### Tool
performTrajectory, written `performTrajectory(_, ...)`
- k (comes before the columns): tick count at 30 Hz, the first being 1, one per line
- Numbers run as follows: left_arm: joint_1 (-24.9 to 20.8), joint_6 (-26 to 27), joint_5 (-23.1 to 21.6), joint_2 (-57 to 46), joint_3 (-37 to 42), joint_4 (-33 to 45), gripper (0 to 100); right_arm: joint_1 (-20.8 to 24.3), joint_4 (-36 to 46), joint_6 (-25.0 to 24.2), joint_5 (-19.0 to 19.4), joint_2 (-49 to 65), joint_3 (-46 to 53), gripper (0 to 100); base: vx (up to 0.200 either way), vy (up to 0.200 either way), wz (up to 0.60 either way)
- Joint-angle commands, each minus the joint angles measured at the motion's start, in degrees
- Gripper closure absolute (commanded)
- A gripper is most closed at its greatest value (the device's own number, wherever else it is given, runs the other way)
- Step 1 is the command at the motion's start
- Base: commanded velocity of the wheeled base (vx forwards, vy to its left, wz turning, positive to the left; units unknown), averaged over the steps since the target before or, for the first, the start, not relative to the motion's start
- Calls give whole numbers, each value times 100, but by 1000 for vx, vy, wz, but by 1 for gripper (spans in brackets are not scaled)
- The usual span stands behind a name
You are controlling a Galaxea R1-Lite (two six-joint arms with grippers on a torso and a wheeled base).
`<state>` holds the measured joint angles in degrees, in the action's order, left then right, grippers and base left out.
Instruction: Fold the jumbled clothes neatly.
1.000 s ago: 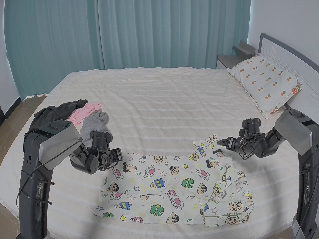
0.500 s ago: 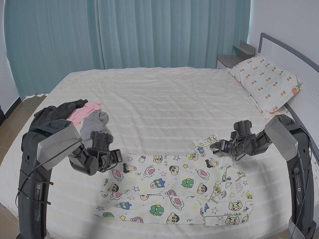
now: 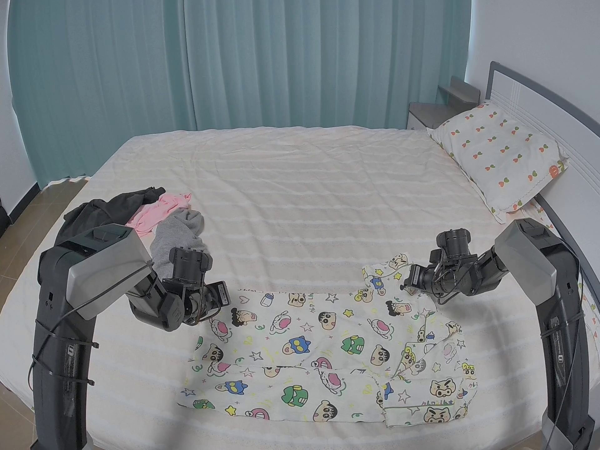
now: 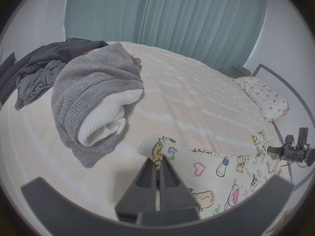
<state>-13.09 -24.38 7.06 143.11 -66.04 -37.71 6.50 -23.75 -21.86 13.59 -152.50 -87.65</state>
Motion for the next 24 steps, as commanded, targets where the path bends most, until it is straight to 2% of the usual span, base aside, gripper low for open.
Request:
performTrajectory(1, -9, 4, 15, -99, 56, 0, 100, -17, -209, -3, -23, -7, 90, 100, 0, 0, 0)
performTrajectory(4, -18, 12, 41, -187, 109, -9, 100, -35, -877, -196, -23, 54, 310, 100, 0, 0, 0)
performTrajectory(8, -18, 47, 358, -169, 152, -272, 100, -96, -1492, -354, -32, 204, 565, 100, 0, 0, 0)
performTrajectory(24, -141, 74, 604, -257, 311, -932, 100, -193, -1756, -407, 3, 801, 1162, 100, 0, 0, 0)
